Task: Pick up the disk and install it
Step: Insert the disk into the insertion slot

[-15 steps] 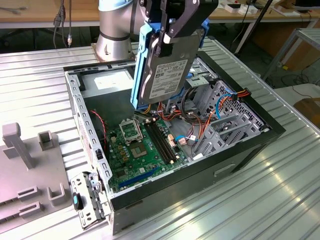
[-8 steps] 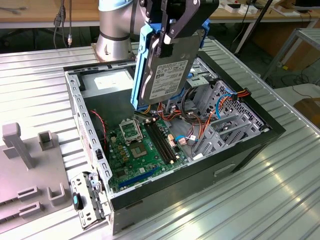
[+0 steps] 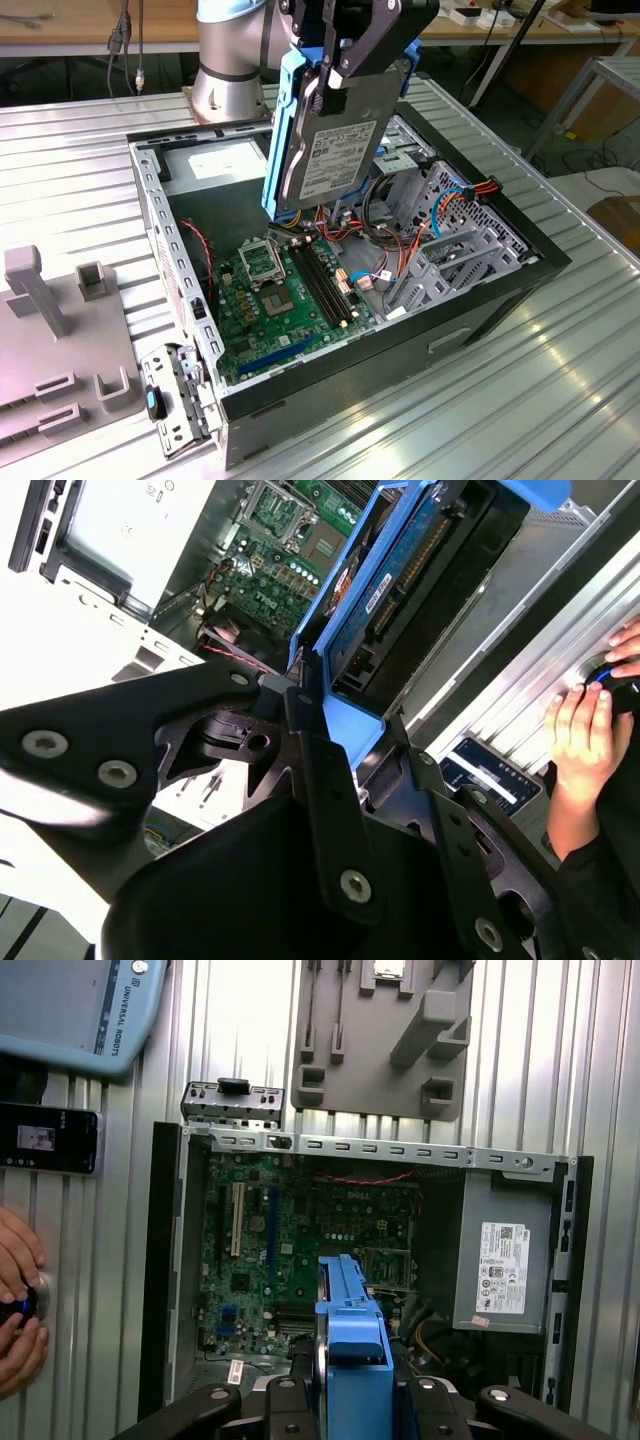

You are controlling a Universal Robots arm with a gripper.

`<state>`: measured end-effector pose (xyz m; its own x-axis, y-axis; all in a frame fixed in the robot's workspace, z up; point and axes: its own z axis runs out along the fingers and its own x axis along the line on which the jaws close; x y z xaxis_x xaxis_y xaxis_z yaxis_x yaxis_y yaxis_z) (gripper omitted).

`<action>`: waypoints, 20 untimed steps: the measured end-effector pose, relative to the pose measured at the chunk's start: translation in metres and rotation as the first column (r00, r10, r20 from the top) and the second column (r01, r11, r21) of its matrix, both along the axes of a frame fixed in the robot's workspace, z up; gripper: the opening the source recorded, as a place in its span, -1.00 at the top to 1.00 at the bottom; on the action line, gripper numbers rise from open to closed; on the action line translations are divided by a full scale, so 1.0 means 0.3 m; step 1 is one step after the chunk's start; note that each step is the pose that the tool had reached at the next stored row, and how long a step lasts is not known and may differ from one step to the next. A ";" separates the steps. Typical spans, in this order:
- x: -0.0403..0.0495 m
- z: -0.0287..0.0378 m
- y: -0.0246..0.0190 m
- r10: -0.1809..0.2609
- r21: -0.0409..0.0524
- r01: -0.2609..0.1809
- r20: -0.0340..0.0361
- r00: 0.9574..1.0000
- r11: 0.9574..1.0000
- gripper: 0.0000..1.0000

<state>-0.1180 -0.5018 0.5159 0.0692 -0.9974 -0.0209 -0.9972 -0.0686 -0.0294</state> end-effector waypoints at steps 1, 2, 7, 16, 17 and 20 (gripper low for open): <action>0.000 0.000 -0.001 0.000 0.000 0.000 0.000 1.000 1.000 0.26; 0.000 0.000 -0.003 0.000 0.000 0.000 0.000 1.000 1.000 0.26; 0.000 -0.001 -0.023 0.000 0.000 0.000 0.000 1.000 1.000 0.26; 0.003 -0.004 -0.092 0.000 0.000 0.000 0.000 1.000 1.000 0.26; 0.008 -0.005 -0.094 0.000 0.000 0.000 -0.001 1.000 1.000 0.26; 0.032 -0.005 -0.096 0.000 0.000 0.000 -0.001 1.000 1.000 0.26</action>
